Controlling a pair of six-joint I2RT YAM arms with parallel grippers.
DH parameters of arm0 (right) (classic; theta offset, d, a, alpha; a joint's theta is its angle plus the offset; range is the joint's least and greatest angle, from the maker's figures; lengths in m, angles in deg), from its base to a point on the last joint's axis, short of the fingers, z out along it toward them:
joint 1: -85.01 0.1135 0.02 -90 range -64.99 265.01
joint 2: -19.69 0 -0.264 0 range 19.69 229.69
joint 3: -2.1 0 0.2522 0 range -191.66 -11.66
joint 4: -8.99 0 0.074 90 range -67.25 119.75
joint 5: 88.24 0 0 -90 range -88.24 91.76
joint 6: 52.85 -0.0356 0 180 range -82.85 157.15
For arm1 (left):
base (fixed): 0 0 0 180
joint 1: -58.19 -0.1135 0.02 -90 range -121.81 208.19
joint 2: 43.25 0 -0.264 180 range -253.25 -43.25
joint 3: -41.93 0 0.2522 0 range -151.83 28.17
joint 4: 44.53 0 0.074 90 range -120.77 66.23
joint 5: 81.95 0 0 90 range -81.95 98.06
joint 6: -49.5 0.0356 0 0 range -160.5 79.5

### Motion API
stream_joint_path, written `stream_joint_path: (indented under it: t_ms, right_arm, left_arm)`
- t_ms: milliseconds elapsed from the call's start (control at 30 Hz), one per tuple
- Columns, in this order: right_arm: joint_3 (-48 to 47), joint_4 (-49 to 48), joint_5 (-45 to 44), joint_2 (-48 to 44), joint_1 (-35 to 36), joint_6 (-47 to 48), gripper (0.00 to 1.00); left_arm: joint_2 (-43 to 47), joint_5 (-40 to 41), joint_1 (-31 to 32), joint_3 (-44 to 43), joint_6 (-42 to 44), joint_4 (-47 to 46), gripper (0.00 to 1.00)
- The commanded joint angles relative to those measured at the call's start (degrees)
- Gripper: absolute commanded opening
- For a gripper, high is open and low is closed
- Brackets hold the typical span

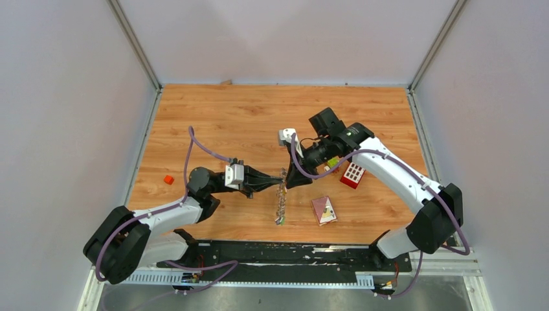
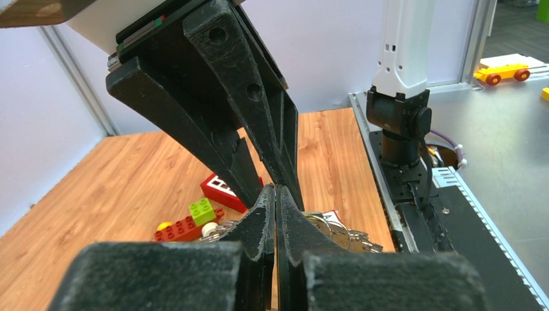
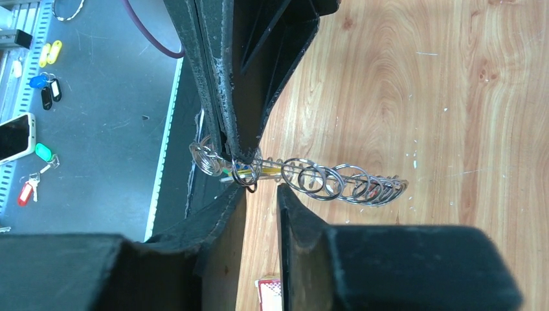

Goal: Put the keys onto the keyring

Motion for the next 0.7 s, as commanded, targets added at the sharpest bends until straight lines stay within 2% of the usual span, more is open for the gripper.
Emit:
stream_joint_path:
  t_ms: [0,233,433,667]
  right_arm:
    - [-2.0,0.4,0.7,-2.8,0.3,2.1,0.30]
    - [-1.3,-1.7,-1.8,-8.4,0.7,3.6,0.34]
    - [3.6,-9.8,-4.8,-14.0,2.0,3.3,0.34]
    - [8.8,-16.0,-6.2,-15.1,2.6,2.1,0.38]
  left_arm:
    - [1.5,0.2,0.3,-0.3,0.2,-4.2,0.00]
    - [0.8,1.3,0.3,-0.6,-2.4,-5.5,0.00]
    - [0.4,2.7,0.3,-0.8,-5.9,-7.1,0.00]
    - [0.3,2.7,0.3,-0.9,-7.0,-7.8,0.00]
